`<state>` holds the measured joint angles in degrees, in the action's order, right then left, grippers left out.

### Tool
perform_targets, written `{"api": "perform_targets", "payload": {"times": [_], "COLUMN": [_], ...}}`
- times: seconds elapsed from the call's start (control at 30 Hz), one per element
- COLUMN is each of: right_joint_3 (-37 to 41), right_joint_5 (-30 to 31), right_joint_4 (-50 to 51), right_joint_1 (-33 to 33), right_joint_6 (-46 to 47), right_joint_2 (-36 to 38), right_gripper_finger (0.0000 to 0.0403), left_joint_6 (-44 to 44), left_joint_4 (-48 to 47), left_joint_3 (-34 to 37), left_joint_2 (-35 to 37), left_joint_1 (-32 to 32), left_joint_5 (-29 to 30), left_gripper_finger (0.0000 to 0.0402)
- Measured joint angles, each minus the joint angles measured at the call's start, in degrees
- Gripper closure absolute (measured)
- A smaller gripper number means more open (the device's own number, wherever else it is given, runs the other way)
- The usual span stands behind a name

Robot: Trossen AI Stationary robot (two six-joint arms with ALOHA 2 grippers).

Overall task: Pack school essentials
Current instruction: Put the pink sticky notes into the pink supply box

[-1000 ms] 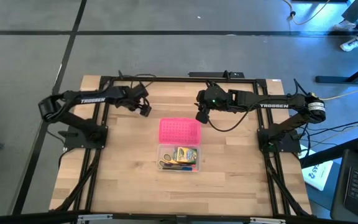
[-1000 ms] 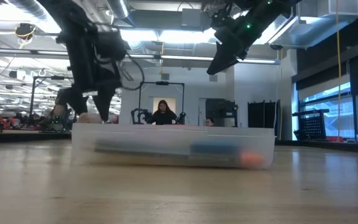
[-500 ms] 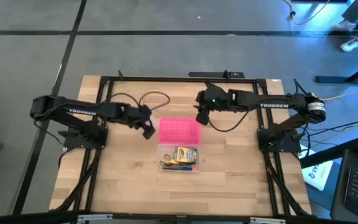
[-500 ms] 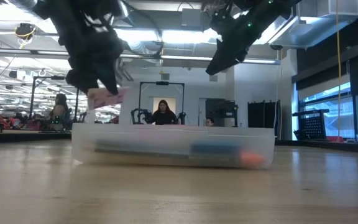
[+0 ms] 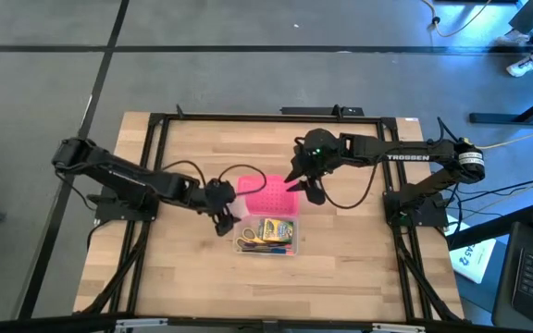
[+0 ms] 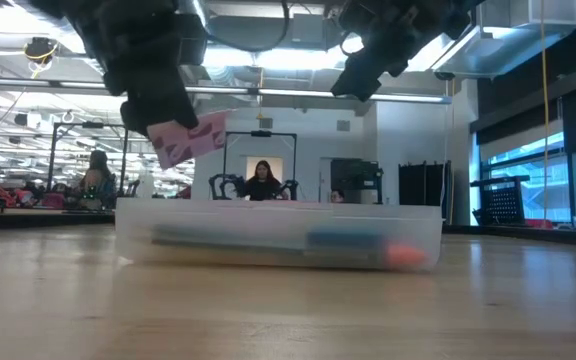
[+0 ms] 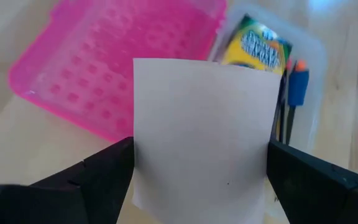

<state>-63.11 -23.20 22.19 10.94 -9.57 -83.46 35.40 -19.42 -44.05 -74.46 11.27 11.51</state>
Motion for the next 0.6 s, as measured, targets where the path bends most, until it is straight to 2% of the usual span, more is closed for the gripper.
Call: {"api": "perform_targets", "payload": {"times": [0.23, 0.6], "right_joint_3": [0.02, 0.02], "right_joint_5": [-0.42, -0.42], "right_joint_4": [0.32, 0.35], "right_joint_1": [0.00, 0.00], "right_joint_6": [-0.07, 0.27], "right_joint_2": [0.00, 0.00], "right_gripper_finger": [0.0259, 0.0259], "left_joint_6": [-4.85, -11.91], "left_joint_4": [6.92, 14.36], "left_joint_3": [0.00, 0.02], "left_joint_2": [-4.76, -10.18], "left_joint_1": [3.38, 5.37], "left_joint_5": [0.05, 0.07], "left_gripper_finger": [0.0066, 0.0066]}}
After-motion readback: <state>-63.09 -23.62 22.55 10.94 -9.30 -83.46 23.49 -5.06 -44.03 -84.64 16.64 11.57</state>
